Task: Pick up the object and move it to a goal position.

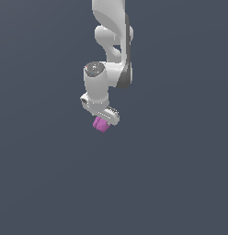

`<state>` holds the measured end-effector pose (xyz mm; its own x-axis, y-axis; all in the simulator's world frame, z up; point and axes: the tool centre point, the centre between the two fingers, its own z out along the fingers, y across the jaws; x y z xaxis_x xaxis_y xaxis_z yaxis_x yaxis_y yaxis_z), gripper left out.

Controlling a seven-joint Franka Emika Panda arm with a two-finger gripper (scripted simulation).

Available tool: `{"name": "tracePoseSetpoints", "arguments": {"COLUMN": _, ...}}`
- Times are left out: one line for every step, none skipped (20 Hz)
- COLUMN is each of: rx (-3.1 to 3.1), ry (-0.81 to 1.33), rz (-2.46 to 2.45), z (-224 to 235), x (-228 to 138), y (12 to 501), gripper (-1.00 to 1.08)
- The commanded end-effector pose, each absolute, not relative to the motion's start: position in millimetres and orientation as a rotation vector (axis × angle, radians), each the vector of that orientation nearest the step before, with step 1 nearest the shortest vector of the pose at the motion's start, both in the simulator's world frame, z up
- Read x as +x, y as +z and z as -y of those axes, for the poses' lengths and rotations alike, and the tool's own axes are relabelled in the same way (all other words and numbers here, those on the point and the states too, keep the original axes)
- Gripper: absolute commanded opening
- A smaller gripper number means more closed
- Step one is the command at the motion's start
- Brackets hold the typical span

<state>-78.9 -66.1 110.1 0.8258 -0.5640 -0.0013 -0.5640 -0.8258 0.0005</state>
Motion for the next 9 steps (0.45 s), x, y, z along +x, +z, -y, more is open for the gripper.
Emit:
{"name": "tracePoseSetpoints", "arguments": {"rx": 3.002, "ry": 0.000, "rz": 0.928, "z": 68.3, "x": -75.7, "y": 116.4, "gripper": -1.00}}
{"name": "tracePoseSetpoints", "arguments": {"rx": 3.002, "ry": 0.000, "rz": 0.928, "z": 69.5, "x": -74.0, "y": 120.1, "gripper": -1.00}}
{"name": "tracePoseSetpoints", "arguments": {"rx": 3.002, "ry": 0.000, "rz": 0.928, "z": 70.8, "x": -72.4, "y": 123.8, "gripper": -1.00}}
{"name": "tracePoseSetpoints", "arguments": {"rx": 3.001, "ry": 0.000, "rz": 0.928, "z": 71.9, "x": -71.0, "y": 126.8, "gripper": -1.00}}
{"name": "tracePoseSetpoints", "arguments": {"rx": 3.001, "ry": 0.000, "rz": 0.928, "z": 72.8, "x": -69.9, "y": 129.4, "gripper": -1.00}}
{"name": "tracePoseSetpoints", "arguments": {"rx": 3.001, "ry": 0.000, "rz": 0.928, "z": 73.5, "x": -69.1, "y": 131.4, "gripper": -1.00}}
{"name": "tracePoseSetpoints", "arguments": {"rx": 3.001, "ry": 0.000, "rz": 0.928, "z": 74.0, "x": -68.5, "y": 132.9, "gripper": -1.00}}
{"name": "tracePoseSetpoints", "arguments": {"rx": 3.001, "ry": 0.000, "rz": 0.928, "z": 74.3, "x": -68.2, "y": 133.7, "gripper": -1.00}}
{"name": "tracePoseSetpoints", "arguments": {"rx": 3.001, "ry": 0.000, "rz": 0.928, "z": 74.4, "x": -68.0, "y": 134.0, "gripper": -1.00}}
